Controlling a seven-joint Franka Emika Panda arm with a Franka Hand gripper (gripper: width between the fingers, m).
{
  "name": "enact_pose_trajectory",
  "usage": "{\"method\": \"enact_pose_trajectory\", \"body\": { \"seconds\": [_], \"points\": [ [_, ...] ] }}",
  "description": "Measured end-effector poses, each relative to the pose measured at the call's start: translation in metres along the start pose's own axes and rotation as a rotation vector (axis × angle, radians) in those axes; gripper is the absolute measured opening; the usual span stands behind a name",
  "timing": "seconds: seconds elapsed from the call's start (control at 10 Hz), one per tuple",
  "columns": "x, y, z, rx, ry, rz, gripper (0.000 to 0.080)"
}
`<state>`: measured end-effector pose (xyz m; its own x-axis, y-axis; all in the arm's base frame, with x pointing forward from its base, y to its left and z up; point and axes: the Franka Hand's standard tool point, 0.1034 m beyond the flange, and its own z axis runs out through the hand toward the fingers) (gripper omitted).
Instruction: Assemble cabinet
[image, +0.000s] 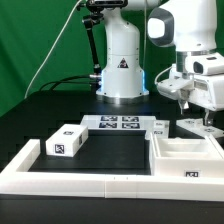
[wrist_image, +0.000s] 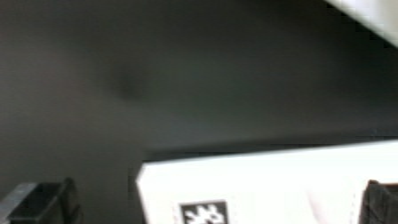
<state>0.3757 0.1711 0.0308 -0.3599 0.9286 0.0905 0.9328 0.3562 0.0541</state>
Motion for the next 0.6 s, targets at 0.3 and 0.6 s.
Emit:
{"method": "enact_pose_trajectory", "body": {
  "seconds": [0.3, 0.6],
  "points": [
    [0.020, -0.008, 0.012, -0.005, 0.035, 0.005, 0.0797],
    [0.020, -0.010, 0.017, -0.003, 0.044, 0.015, 0.0683]
  ]
}}
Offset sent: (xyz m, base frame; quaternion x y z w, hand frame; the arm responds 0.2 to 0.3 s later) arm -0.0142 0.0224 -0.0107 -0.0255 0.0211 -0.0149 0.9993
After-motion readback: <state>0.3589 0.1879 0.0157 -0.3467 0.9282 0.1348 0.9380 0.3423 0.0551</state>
